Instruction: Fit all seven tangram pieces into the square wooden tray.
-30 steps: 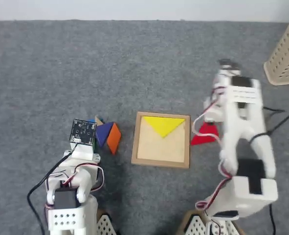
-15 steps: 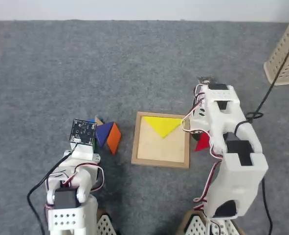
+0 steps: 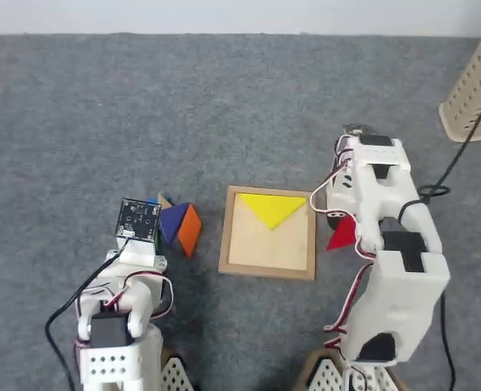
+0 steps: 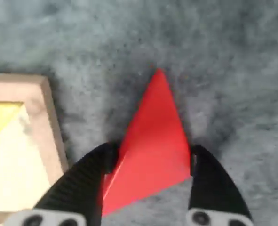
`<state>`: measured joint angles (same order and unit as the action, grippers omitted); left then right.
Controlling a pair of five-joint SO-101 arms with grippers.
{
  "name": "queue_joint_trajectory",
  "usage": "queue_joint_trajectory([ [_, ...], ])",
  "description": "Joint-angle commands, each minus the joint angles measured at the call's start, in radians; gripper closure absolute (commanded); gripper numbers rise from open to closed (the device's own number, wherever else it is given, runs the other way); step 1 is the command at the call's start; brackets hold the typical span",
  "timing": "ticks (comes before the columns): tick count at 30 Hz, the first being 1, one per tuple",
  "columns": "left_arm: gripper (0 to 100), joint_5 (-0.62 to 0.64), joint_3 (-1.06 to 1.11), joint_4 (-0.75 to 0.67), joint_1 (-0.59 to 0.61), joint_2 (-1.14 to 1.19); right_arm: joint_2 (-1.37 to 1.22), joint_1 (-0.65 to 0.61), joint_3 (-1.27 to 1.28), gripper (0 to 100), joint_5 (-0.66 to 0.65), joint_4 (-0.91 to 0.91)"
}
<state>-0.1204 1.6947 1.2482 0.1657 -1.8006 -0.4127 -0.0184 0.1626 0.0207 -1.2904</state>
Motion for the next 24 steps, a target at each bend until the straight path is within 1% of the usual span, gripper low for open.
queue_joint_trajectory([
  [1, 99, -0.008, -0.008, 0.006, 0.002, 0.000, -0.008, 0.021, -0.041, 86.9, -0.023, -0.021],
  [4, 99, -0.008, -0.008, 0.006, 0.002, 0.000, 0.056, 0.021, -0.031, 88.1, -0.052, -0.030],
  [8, 99, -0.008, -0.008, 0.006, 0.002, 0.000, 0.171, 0.018, 0.046, 93.5, -0.061, 0.008],
  [12, 99, -0.008, -0.008, 0.006, 0.002, 0.000, 0.245, 0.022, 0.103, 95.1, -0.064, 0.047],
  [16, 99, -0.008, -0.008, 0.006, 0.002, 0.000, 0.255, 0.022, 0.107, 95.4, -0.066, 0.045],
  [19, 99, -0.008, -0.008, 0.006, 0.002, 0.000, 0.263, 0.025, 0.107, 99.5, -0.094, 0.042],
  [24, 99, -0.008, -0.008, 0.006, 0.002, 0.000, 0.266, 0.071, 0.106, 99.2, -0.107, 0.038],
])
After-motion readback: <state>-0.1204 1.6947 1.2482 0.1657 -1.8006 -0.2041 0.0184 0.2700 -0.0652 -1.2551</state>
